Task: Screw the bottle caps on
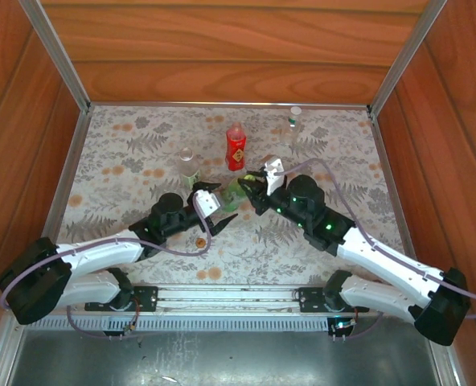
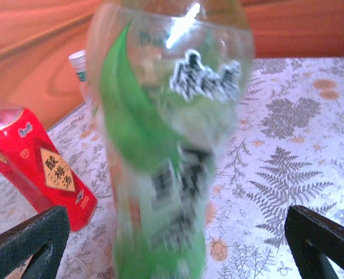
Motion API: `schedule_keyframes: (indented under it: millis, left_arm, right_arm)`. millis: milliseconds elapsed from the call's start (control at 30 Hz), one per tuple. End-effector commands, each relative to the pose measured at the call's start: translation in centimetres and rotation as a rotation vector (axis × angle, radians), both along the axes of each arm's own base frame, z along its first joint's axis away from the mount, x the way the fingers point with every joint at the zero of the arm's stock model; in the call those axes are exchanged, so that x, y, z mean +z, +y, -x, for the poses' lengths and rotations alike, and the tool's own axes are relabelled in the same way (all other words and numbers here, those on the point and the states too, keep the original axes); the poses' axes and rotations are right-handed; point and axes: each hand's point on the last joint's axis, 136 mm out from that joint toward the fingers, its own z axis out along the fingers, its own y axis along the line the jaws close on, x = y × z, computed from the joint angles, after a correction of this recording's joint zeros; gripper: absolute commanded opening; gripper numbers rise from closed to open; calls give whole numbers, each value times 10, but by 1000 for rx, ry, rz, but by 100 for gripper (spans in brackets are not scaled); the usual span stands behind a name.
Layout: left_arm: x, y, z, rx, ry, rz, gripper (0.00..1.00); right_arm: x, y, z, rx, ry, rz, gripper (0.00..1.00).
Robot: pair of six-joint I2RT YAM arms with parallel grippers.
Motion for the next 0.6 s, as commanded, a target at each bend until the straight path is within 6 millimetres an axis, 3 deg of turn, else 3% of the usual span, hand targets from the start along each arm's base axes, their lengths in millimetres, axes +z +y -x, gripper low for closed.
schedule_keyframes:
  millis: [0,233,400,567]
  left_arm:
    - [11,8,-4,64,73,111,100]
    - [18,26,-11,164,67,181,100]
    - [18,32,-12,188,45,176,100]
    - [15,37,-10,197,41,169,100]
  right_arm:
    - [12,-36,-36,-182,-107,154,19]
    - [20,-57,-112,-257,-111,143,24]
    - [21,-50,-176,-258,-87,153,24]
    - [1,-40,-236,-243,-12,173,25]
